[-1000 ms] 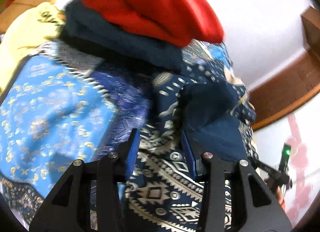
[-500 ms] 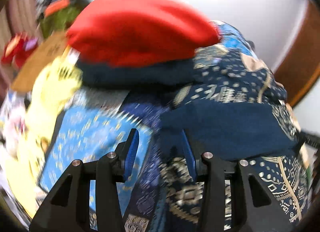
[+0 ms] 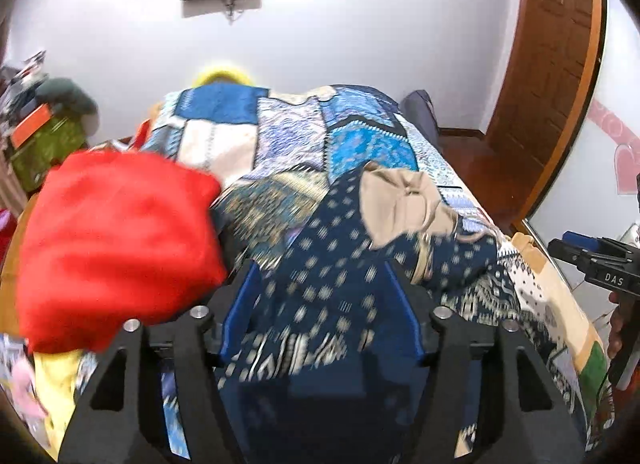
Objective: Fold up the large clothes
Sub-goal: 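Grasp the beige hood with both grippers and fold it over the jacket body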
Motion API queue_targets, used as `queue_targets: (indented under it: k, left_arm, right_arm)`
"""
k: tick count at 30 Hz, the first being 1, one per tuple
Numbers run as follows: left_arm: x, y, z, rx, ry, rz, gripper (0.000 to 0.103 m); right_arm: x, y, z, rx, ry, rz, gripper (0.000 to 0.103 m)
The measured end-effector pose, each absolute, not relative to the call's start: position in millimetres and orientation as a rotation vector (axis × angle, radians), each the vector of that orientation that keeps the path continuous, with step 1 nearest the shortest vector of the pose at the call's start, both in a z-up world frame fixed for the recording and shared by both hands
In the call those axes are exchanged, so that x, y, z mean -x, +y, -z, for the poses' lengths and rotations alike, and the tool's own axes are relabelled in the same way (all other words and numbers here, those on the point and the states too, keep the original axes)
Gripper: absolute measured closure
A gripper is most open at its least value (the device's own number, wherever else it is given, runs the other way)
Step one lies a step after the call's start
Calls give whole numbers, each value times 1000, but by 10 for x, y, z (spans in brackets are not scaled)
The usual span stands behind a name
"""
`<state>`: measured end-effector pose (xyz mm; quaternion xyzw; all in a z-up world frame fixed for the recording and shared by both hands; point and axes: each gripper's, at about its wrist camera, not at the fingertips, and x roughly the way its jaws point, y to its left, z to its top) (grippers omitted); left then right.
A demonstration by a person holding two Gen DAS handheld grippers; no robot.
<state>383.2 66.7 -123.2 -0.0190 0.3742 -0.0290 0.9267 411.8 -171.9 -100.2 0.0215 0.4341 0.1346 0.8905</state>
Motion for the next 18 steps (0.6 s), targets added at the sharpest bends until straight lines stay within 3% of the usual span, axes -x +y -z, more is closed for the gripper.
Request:
queue_targets:
  k: [9, 18]
  left_arm:
    - [-4917, 457, 1593, 42, 909, 104, 35]
    - [-5568, 297, 1950, 8, 987, 121, 35]
  right_arm:
    - [-4828, -1663, 1129, -177, 940, -298, 48]
    - [-5485, -1545, 1923, -229, 1139, -250, 48]
